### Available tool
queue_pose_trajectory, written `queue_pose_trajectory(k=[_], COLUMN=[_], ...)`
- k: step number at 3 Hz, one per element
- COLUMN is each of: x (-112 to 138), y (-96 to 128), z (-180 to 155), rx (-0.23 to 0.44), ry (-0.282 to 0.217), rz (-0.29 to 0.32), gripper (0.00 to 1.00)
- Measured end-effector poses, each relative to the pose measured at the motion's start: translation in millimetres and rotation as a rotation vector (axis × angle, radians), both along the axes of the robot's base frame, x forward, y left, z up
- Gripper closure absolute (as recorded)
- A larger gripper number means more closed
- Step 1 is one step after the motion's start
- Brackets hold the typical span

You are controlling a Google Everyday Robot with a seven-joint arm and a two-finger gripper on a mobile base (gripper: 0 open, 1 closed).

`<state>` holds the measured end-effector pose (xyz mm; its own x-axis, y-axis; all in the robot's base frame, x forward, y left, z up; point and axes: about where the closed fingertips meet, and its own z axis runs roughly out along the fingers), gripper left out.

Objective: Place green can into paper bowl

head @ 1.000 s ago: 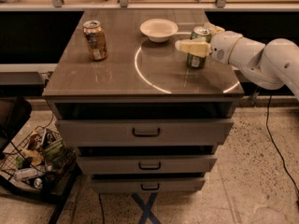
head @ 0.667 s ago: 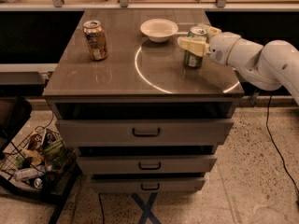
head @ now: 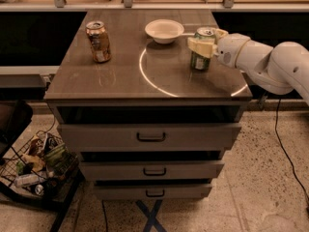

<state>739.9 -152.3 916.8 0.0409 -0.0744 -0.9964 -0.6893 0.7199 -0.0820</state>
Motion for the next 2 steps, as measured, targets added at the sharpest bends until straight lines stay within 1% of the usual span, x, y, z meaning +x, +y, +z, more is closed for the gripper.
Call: queue_pose_trajectory(k=[1, 2], x=[2, 14], y=[0, 2], z=[26, 63], rx=[-0.044, -0.102], ry=[0.002, 0.007], rz=[-0.004, -0.008], gripper=[1.00, 1.00])
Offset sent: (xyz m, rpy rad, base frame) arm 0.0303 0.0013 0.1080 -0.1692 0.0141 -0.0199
